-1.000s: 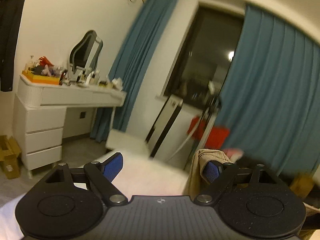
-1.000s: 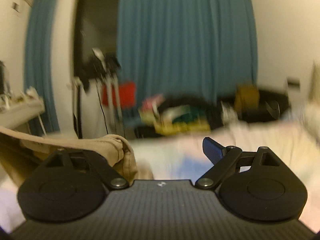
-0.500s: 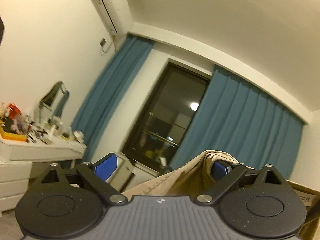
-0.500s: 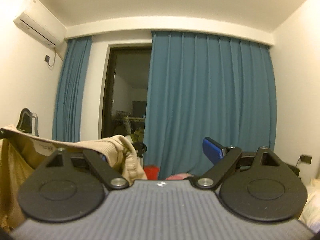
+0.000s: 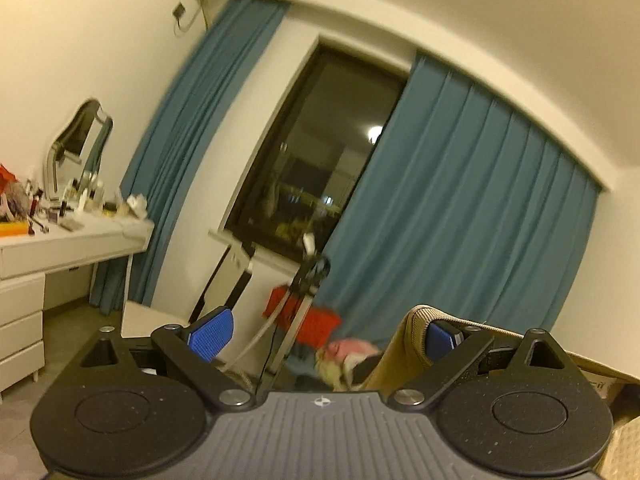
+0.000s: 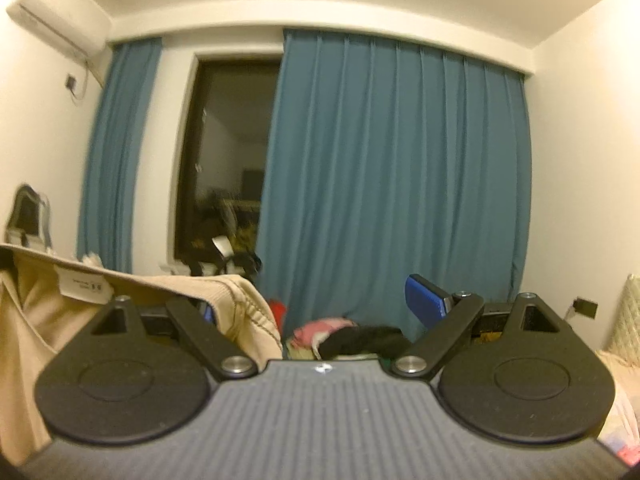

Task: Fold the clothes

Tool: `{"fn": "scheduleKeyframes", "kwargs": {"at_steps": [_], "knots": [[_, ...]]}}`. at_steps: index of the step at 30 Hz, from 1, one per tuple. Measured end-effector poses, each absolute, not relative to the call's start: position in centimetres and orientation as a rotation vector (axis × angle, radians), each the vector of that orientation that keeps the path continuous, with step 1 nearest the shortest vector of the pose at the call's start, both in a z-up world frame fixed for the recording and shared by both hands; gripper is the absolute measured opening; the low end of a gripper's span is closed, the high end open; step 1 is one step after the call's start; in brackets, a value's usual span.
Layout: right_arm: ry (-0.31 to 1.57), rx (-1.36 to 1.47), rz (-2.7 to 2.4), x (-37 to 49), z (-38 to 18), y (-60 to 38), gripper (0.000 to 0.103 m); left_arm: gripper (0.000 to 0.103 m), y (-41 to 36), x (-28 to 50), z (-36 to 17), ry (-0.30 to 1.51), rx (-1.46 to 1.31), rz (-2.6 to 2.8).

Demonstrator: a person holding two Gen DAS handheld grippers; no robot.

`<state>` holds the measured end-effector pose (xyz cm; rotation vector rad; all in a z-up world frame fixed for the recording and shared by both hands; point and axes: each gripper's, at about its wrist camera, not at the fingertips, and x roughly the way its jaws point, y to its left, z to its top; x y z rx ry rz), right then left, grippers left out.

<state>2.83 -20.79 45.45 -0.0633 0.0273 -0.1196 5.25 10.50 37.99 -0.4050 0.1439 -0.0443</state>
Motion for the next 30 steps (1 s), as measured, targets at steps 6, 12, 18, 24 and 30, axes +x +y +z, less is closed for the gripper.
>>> {"fn": "scheduleKeyframes", "kwargs": {"at_steps": [6,12,18,24,30], "knots": [[0.146,-0.042,-0.165,14.2,39.7,-23.5,0.089,0.097,7.3,18.3,32.6,0.204,-0.368,-0.003],[0.197,-0.026,-0.233,29.5,32.0,-25.4,0.089,0.097,4.5,33.3,22.0,0.318,-0.322,0.039],[0.335,0.013,-0.256,44.6,18.5,-28.2,0.089,0.097,2.1,48.7,9.6,0.468,-0.274,0.070],[0.577,0.039,-0.211,54.5,4.4,-29.6,0.089,0.096,1.2,58.7,0.9,0.618,-0.228,0.056],[0.795,0.030,-0.121,57.9,-1.5,-28.7,0.089,0.097,2.3,60.6,-2.1,0.769,-0.185,-0.027]]}}
